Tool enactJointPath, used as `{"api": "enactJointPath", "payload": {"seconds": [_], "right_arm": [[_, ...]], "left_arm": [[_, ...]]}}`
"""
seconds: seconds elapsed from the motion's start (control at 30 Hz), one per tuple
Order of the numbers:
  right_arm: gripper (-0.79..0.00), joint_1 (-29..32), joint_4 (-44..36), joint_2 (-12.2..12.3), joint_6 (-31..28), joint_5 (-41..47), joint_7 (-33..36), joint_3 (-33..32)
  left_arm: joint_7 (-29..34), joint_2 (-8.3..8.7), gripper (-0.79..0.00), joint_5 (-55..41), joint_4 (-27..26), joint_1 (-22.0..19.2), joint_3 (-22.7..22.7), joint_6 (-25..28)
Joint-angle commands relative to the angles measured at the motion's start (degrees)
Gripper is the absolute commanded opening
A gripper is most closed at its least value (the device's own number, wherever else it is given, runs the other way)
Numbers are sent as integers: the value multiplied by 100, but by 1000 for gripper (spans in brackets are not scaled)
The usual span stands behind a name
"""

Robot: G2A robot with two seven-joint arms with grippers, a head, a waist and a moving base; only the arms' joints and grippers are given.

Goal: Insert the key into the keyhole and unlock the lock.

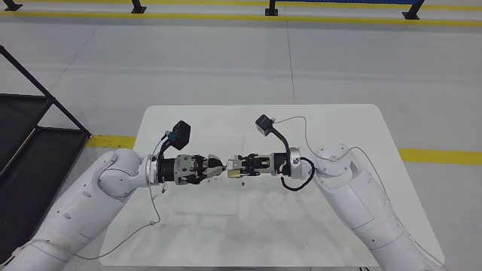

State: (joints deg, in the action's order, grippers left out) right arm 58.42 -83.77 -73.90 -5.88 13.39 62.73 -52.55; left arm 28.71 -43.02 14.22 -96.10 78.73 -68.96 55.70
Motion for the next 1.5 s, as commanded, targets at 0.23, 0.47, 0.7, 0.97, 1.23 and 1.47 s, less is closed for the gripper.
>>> {"api": "enactJointPath", "payload": {"seconds": [0.23,0.47,0.7,0.97,1.23,1.47], "right_arm": [[-785,0,0,0,0,0,0,0],[-785,0,0,0,0,0,0,0],[-785,0,0,0,0,0,0,0],[-785,0,0,0,0,0,0,0],[-785,0,0,0,0,0,0,0],[-785,0,0,0,0,0,0,0]], "left_arm": [[-539,-38,-785,708,-169,236,-206,-28],[-852,-68,-785,1168,-284,395,-312,-51],[-1111,-96,-785,1594,-401,510,-420,-110],[-1437,-136,-785,2099,-535,664,-514,-260],[-1628,-159,-785,2447,-735,819,-637,-399],[-1772,-176,-785,2708,-832,951,-739,-452]]}}
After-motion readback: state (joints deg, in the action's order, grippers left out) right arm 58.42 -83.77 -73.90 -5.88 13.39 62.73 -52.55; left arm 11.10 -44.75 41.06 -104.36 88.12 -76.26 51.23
